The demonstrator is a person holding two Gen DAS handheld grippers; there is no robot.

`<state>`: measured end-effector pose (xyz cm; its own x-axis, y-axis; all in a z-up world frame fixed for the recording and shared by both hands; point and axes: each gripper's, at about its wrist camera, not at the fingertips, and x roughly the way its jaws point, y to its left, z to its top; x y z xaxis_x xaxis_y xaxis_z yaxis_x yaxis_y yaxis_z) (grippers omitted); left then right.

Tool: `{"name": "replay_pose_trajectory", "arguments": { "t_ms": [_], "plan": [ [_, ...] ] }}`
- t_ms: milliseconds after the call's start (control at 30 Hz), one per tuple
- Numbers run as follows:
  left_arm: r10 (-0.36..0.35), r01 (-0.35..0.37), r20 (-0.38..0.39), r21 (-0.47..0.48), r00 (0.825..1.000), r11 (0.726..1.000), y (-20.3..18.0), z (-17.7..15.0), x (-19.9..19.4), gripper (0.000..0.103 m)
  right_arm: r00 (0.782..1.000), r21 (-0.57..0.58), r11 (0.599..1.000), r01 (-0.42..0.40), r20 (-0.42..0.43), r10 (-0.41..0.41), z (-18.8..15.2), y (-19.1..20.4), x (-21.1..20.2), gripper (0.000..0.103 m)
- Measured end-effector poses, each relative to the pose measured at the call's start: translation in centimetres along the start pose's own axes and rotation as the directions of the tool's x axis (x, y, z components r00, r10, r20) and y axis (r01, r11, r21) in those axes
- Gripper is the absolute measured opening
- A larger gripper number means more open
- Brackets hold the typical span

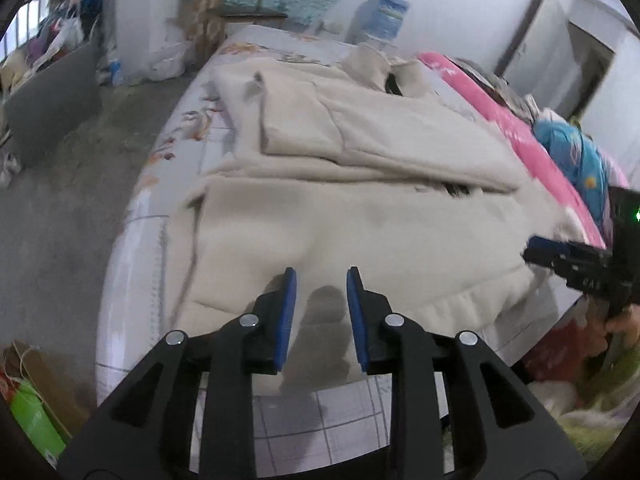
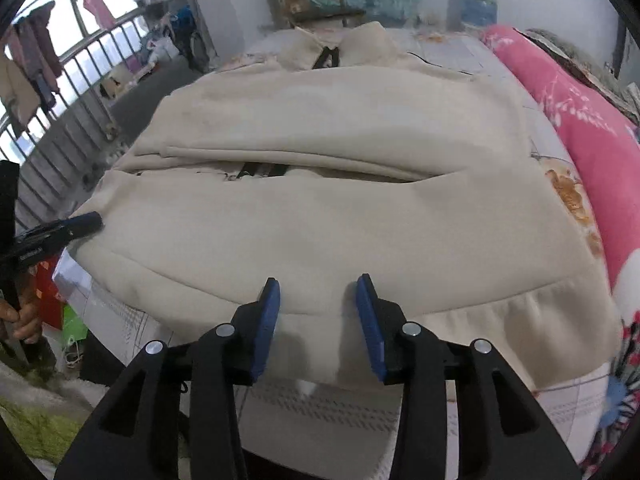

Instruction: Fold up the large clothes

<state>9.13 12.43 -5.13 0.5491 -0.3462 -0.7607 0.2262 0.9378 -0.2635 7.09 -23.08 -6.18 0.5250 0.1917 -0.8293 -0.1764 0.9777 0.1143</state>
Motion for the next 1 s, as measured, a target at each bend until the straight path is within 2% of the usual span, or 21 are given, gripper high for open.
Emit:
{"name": "replay_pose_trajectory", "arguments": {
  "t_ms": [33,133,167,233,267,300,367,400,467,533,567,633,667,700,733,833,900,1000],
  "plan": [
    [0.003,-0.003,0.016,-0.012,1.0,1.0,0.3,0.2,-0.3,0.036,0.999,-0.007,1.0,0.029,0.035,-0.029,0.2,-0.2,-0.9,0.039],
    [0.058,-0.056,0.024,-0.054,0.998,0.997,1.8,0.7,-0.3,0.039,0.992,0.058,0.995,0.087,0.092,-0.092,0.5,-2.5,-2.4,0.04],
    [0.076,-0.076,0.006,-0.074,0.997,0.994,2.7,0.8,0.3,0.039,0.987,0.099,0.986,0.134,0.08,-0.143,0.5,-3.7,-2.0,0.04],
    [0.058,-0.055,0.029,-0.095,0.998,0.994,3.2,1.1,0.7,0.038,0.974,0.152,0.964,0.22,0.024,-0.226,0.3,-5.9,-0.8,0.04],
    [0.062,-0.06,0.024,-0.095,0.998,0.994,3.3,1.4,0.7,0.038,0.975,0.176,0.959,0.22,0.0,-0.224,0.0,-6.8,-0.2,0.04],
    [0.072,-0.07,0.025,-0.091,0.997,0.993,3.2,1.6,0.6,0.038,0.981,0.214,0.959,0.184,0.013,-0.191,-0.2,-7.4,-0.5,0.04],
    [0.107,-0.104,0.038,-0.08,0.994,0.991,2.7,1.9,0.2,0.039,0.983,0.236,0.956,0.172,0.02,-0.182,0.0,-7.5,-1.4,0.04],
    [0.1,-0.096,0.061,-0.063,0.993,0.993,2.3,2.1,-0.3,0.039,0.981,0.229,0.957,0.176,0.038,-0.19,0.2,-7.2,-2.1,0.04],
    [0.031,-0.028,0.085,-0.027,0.996,0.999,1.4,2.4,-0.7,0.043,0.985,0.213,0.967,0.141,0.071,-0.159,0.6,-6.5,-2.8,0.041],
    [-0.015,0.015,0.061,0.004,0.998,1.0,0.2,2.6,0.2,0.045,0.989,0.197,0.975,0.104,0.08,-0.122,1.3,-5.7,-2.0,0.043],
    [-0.014,0.013,0.037,0.022,0.999,1.0,-0.4,2.7,1.1,0.045,0.991,0.18,0.979,0.091,0.077,-0.106,1.8,-5.1,-1.3,0.044],
    [0.036,-0.036,-0.002,0.043,0.999,0.998,-1.1,2.7,2.8,0.045,0.991,0.142,0.984,0.103,0.067,-0.113,2.5,-4.0,-0.2,0.048],
    [0.076,-0.076,0.009,0.043,0.997,0.996,-1.1,2.7,3.4,0.045,0.991,0.122,0.986,0.111,0.058,-0.119,2.7,-3.7,0.6,0.051],
    [0.085,-0.085,0.021,0.035,0.996,0.996,-1.1,2.7,3.3,0.045,0.99,0.12,0.984,0.129,0.046,-0.135,2.9,-3.7,1.2,0.054],
    [0.093,-0.093,0.01,0.011,0.996,0.996,-0.9,3.0,3.3,0.045,0.983,0.13,0.975,0.181,0.009,-0.183,2.9,-4.1,2.1,0.054],
    [0.12,-0.119,0.005,-0.018,0.993,0.993,-0.8,3.3,2.7,0.048,0.977,0.194,0.958,0.21,0.0,-0.214,3.0,-4.9,1.9,0.054],
    [0.132,-0.132,0.019,-0.011,0.991,0.991,-1.1,3.4,1.7,0.05,0.98,0.228,0.954,0.194,0.007,-0.201,3.2,-5.1,1.1,0.055],
    [0.106,-0.106,0.036,0.021,0.994,0.994,-2.5,3.8,0.8,0.055,0.989,0.206,0.97,0.127,0.047,-0.139,3.6,-3.9,0.1,0.057]
  ]
}}
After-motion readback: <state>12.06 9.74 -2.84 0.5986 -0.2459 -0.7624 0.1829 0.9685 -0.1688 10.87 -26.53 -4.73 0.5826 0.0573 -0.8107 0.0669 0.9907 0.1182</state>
